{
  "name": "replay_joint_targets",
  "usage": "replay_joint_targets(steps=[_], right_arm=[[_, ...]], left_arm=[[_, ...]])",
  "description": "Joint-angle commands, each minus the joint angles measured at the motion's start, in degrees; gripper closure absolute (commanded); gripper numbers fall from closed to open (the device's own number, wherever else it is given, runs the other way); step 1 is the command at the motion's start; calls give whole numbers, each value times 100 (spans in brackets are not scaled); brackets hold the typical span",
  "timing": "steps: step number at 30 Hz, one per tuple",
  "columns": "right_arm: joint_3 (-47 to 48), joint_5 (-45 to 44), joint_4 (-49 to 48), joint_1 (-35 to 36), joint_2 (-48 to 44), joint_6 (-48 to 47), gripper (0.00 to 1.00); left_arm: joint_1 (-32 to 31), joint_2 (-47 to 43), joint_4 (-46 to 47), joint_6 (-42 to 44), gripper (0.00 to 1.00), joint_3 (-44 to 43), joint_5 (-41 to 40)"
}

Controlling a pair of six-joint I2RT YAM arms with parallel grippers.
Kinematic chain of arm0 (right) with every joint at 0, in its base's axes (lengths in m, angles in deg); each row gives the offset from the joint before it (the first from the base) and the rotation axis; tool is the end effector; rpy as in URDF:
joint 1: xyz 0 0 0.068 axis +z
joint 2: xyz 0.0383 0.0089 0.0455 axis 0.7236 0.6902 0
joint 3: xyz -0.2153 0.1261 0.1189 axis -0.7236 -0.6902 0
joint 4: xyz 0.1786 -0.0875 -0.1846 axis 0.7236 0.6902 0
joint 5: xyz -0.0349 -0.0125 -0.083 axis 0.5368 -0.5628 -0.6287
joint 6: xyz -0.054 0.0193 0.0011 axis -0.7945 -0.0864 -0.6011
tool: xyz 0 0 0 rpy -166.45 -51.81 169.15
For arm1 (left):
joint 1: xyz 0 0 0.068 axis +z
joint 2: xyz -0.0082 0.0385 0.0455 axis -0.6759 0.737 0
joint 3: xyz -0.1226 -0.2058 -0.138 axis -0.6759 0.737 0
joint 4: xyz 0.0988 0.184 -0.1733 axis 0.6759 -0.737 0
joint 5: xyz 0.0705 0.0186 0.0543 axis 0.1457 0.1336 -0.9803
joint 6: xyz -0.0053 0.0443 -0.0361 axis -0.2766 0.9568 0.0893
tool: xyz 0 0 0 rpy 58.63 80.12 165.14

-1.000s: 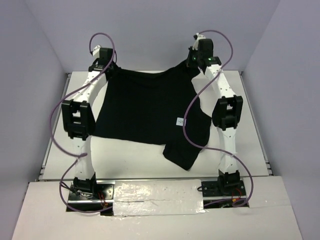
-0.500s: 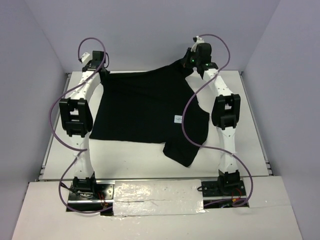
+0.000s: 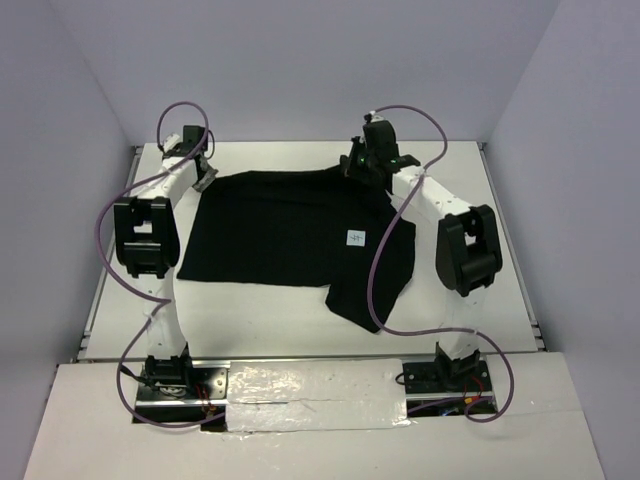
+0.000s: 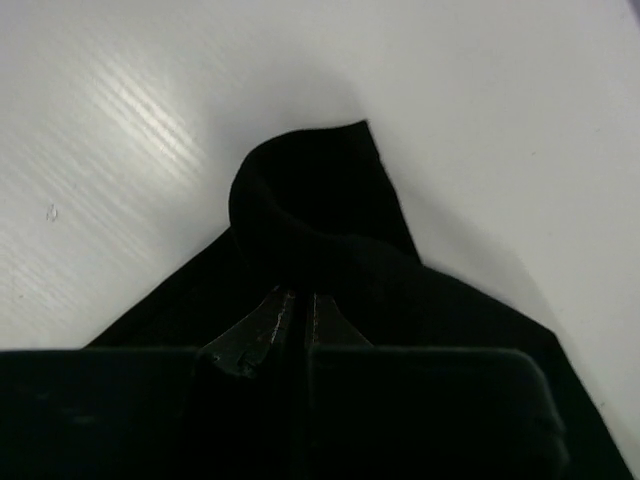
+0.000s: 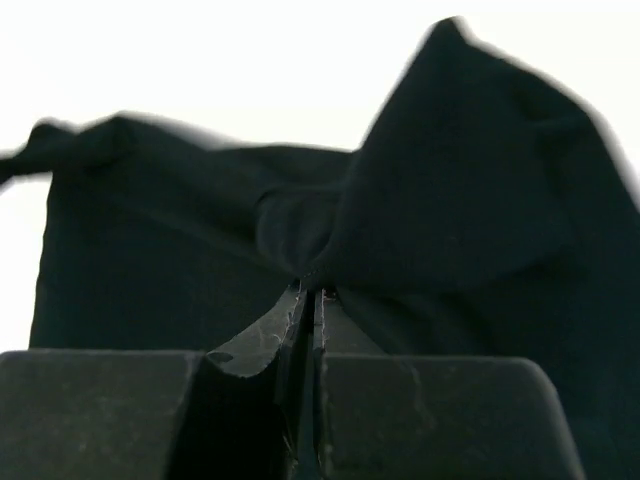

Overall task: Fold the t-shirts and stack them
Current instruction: Flatten the tshirt out

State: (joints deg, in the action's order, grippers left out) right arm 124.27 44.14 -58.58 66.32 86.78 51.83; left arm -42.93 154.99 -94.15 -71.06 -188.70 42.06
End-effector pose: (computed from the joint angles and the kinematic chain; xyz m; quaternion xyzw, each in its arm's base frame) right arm 0.4516 0.1677 0.2646 0.0122 0.8777 0.2132 0.4290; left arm 0.5032 0.0110 0.2163 -0.4613 0.7997 0.0006 0.3843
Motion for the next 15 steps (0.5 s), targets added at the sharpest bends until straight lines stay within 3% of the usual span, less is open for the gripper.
replay_joint_targets(steps=[1,5,9,11,13,15], right_arm=[[-187,-930,158,-107,-348,599,96],[-617,-890,230,-116,-567,776,94],[-968,-328,20,-89,-699,636,79],[-1109,-81,-78,-89,-856,662,78],[-1215,183,-43,-89,-936,671,69],[-1233,140,114,-142,-1033,653,54]], left_arm=[[5,-504,186,46,100,355,174],[23,-750,388,19,100,901,253],[23,-742,301,81,100,929,324],[23,-742,195,55,100,894,315],[172,-759,134,11,100,902,333],[207,-768,107,28,100,876,359]])
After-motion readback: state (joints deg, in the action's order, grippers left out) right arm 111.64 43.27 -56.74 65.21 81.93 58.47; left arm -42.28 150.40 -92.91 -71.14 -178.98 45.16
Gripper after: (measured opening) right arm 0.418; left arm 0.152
